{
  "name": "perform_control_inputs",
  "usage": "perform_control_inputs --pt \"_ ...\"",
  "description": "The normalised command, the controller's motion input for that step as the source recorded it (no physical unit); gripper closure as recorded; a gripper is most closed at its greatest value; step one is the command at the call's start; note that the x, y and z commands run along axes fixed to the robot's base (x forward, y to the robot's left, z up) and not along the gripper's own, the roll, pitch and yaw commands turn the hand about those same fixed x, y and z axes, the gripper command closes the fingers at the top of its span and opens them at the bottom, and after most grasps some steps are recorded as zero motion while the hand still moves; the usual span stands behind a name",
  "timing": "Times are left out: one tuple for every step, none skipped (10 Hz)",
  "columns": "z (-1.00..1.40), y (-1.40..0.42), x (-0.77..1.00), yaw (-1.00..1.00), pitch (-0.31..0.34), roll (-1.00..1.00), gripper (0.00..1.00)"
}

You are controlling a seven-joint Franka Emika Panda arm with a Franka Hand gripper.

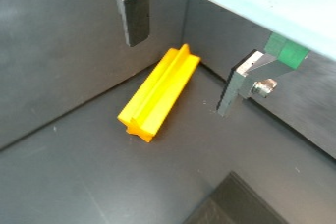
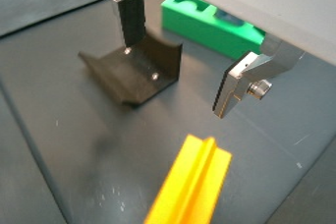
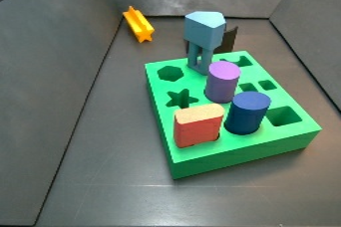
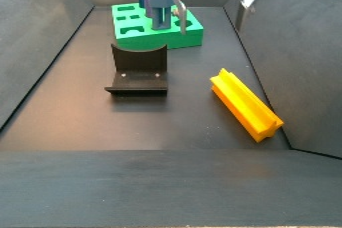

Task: Pick up the star object. Move up. Place the star object on the fixture. Regrasp the star object. Move to above the board. Insert the star object.
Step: Pick up the star object.

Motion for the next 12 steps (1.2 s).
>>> perform_control_inputs --pt "-1.00 0.11 -0.23 0.53 -0.067 0.02 0.00" --pt "-1.00 0.06 -0.25 0.48 -0.057 0.03 0.00" --pt "-1.00 0.04 -0.26 0.46 -0.054 0.03 0.00" --pt "-1.00 0.00 -0.27 0.41 -0.039 0.04 0.00" --pt "-1.00 0.00 -0.28 0.41 -0.034 0.04 0.00" --pt "-1.00 0.00 -0.29 0.40 -0.033 0.05 0.00" --pt "-1.00 0.00 -0.28 0.40 -0.034 0.04 0.00" --pt "-1.00 0.00 -0.25 0.40 -0.046 0.04 0.00" --pt "-1.00 0.00 -0.20 0.40 -0.066 0.01 0.00" --pt "-1.00 0.00 -0.17 0.38 -0.071 0.00 0.00" --pt "-1.00 0.00 -0.15 0.36 -0.071 0.00 0.00" --pt "-1.00 0.00 -0.10 0.33 -0.073 0.00 0.00"
